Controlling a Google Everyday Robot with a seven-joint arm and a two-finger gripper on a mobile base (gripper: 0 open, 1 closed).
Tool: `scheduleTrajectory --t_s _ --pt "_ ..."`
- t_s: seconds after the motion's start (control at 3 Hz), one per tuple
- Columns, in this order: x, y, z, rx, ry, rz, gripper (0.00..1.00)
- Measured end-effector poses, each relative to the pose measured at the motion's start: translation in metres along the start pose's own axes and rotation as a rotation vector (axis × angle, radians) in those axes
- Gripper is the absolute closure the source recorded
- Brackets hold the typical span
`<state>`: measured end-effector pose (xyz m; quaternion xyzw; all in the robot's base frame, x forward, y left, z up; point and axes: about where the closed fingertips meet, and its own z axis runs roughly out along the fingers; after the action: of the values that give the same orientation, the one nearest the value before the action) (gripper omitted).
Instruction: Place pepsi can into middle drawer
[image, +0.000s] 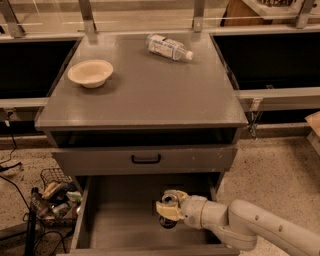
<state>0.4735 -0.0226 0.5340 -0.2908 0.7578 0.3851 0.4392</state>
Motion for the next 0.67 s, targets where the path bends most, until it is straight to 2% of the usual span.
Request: scheduleTrajectory --t_s 0.33,0.67 --pt "0.000 0.000 0.000 0.000 0.000 0.000 1.00" --pt "0.003 -0.005 0.010 0.053 -0.032 0.005 1.00"
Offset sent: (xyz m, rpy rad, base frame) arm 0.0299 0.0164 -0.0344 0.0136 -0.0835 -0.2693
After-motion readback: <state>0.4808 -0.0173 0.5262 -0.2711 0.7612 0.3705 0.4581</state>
